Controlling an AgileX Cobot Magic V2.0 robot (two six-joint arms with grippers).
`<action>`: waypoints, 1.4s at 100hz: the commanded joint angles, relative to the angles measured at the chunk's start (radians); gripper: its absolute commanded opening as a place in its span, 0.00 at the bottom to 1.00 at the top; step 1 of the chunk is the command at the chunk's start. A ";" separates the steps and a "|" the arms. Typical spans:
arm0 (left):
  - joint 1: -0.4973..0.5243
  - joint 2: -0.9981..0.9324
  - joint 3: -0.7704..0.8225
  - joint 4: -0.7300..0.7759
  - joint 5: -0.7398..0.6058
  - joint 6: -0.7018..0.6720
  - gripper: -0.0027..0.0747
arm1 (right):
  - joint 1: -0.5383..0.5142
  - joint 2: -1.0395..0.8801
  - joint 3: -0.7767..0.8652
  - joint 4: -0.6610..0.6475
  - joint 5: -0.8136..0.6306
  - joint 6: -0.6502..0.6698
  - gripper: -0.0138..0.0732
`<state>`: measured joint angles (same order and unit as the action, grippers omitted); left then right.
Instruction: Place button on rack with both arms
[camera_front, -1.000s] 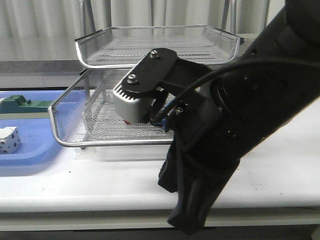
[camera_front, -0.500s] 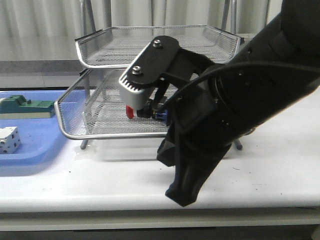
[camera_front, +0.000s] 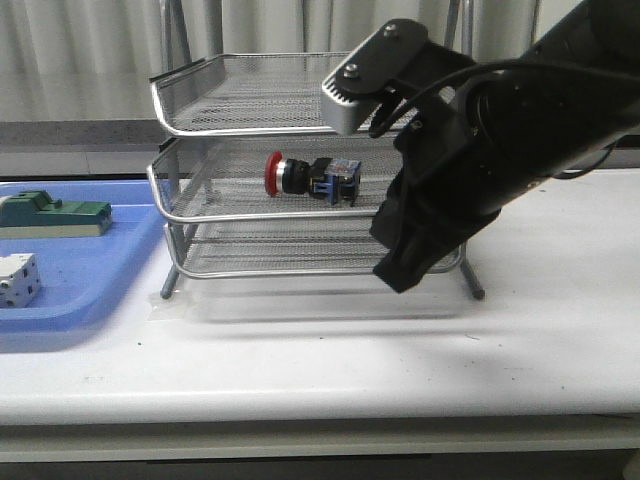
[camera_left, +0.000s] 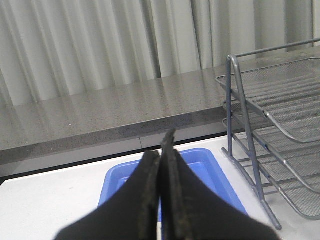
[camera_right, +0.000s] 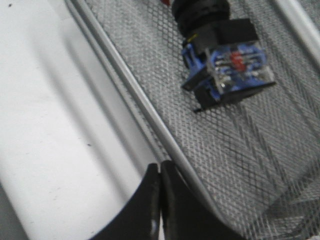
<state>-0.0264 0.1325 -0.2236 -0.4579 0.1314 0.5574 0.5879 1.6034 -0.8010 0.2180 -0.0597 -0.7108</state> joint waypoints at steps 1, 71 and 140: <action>0.002 0.009 -0.026 -0.015 -0.076 -0.009 0.01 | -0.036 -0.036 -0.051 -0.007 -0.066 -0.008 0.09; 0.002 0.009 -0.026 -0.015 -0.076 -0.009 0.01 | -0.058 -0.270 -0.067 0.249 0.218 -0.008 0.09; 0.002 0.009 -0.026 -0.015 -0.076 -0.009 0.01 | -0.631 -0.855 0.088 0.275 0.477 0.063 0.09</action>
<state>-0.0264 0.1325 -0.2236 -0.4579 0.1314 0.5574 0.0091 0.8197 -0.7182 0.4851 0.4290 -0.6614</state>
